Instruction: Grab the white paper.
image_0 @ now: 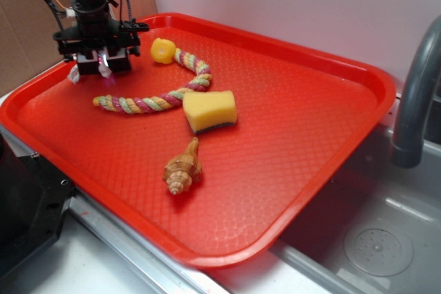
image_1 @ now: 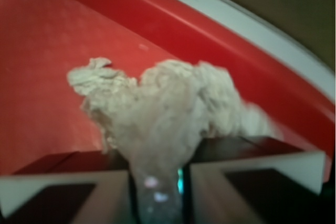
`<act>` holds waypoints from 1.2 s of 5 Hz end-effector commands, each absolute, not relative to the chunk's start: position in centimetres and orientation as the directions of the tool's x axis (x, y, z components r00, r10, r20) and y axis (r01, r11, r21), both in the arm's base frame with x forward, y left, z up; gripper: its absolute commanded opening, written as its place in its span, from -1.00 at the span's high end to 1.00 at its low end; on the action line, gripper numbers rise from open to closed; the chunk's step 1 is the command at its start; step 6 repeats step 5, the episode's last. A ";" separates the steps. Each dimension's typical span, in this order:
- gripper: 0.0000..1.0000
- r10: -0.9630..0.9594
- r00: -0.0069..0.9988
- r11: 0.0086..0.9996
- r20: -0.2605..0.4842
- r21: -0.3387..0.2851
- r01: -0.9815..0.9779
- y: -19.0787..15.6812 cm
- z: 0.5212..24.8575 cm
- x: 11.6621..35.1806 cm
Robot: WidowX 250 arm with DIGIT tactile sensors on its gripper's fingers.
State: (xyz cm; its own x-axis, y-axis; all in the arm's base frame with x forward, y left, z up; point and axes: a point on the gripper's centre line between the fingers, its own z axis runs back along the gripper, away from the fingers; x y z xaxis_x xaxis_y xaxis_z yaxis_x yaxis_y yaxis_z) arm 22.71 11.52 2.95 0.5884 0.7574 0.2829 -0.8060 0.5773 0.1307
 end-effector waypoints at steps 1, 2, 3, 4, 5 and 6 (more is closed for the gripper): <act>1.00 0.564 0.794 0.816 0.227 -0.009 -0.577 5.7 12.9 23.1; 1.00 0.508 0.845 0.861 0.165 -0.079 -0.502 3.2 15.5 22.3; 1.00 0.463 0.871 0.884 0.163 -0.159 -0.440 1.0 18.0 20.4; 1.00 0.441 0.879 0.890 0.181 -0.213 -0.403 -0.4 19.1 18.2; 1.00 0.408 0.902 0.901 0.142 -0.220 -0.373 -0.1 18.4 18.2; 1.00 0.408 0.902 0.901 0.142 -0.220 -0.373 -0.1 18.4 18.2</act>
